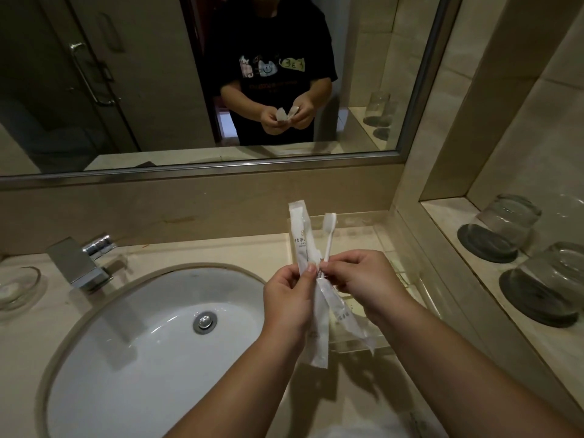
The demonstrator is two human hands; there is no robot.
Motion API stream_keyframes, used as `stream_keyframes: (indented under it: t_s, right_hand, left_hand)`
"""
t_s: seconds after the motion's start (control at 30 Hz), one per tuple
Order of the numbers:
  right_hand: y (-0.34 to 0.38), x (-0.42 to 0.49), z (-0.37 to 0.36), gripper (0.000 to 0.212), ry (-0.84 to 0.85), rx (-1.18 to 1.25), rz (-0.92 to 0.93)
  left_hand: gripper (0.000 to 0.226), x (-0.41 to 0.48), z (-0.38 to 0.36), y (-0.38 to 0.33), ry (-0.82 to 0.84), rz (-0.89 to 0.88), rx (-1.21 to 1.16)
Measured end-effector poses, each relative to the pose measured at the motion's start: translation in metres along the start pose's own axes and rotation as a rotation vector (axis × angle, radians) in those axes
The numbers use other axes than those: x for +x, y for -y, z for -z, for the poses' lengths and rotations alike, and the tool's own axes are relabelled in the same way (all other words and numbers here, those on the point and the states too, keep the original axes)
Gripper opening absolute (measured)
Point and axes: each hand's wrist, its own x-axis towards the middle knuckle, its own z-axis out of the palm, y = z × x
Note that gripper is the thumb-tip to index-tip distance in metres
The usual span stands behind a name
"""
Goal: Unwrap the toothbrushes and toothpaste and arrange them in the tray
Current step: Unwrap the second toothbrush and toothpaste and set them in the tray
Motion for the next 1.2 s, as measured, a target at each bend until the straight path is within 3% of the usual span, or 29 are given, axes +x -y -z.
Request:
stream_keyframes:
  t_s: [0.33, 0.5, 0.57, 0.67, 0.77, 0.83, 1.07, 1.2]
  right_hand:
    - [0.024, 0.032, 0.011, 0.009, 0.064, 0.204, -0.038]
    - [0.019, 0.033, 0.009, 0.019, 0.158, 0.3, 0.003]
    - [0.007, 0.028, 0.006, 0.034, 0.166, 0.24, 0.043]
    - [0.002, 0.029, 0.003, 0.044, 0.066, 0.204, 0.076]
    - [0.017, 0.049, 0.013, 0.029, -0.092, 0.226, 0.135]
    - [0.026, 0.066, 0.024, 0.021, -0.102, 0.223, 0.16]
    - [-0.034, 0.12, 0.031, 0.027, -0.194, -0.174, -0.094]
    - [-0.056, 0.144, 0.024, 0.018, -0.215, -0.412, -0.191]
  left_hand:
    - [0.021, 0.006, 0.003, -0.004, 0.07, 0.053, 0.002]
    - [0.013, 0.007, 0.0, -0.003, 0.033, 0.064, -0.084]
    - [0.011, 0.008, -0.002, -0.001, 0.018, 0.058, -0.093]
    - [0.011, 0.009, -0.001, 0.003, 0.032, 0.11, -0.117]
    - [0.01, 0.013, 0.007, 0.009, -0.007, 0.192, -0.159]
    - [0.008, 0.017, 0.016, 0.013, -0.053, 0.213, -0.166]
    - [0.009, 0.035, 0.036, 0.029, -0.154, 0.256, -0.131]
    - [0.015, 0.047, 0.04, 0.038, -0.177, 0.261, -0.108]
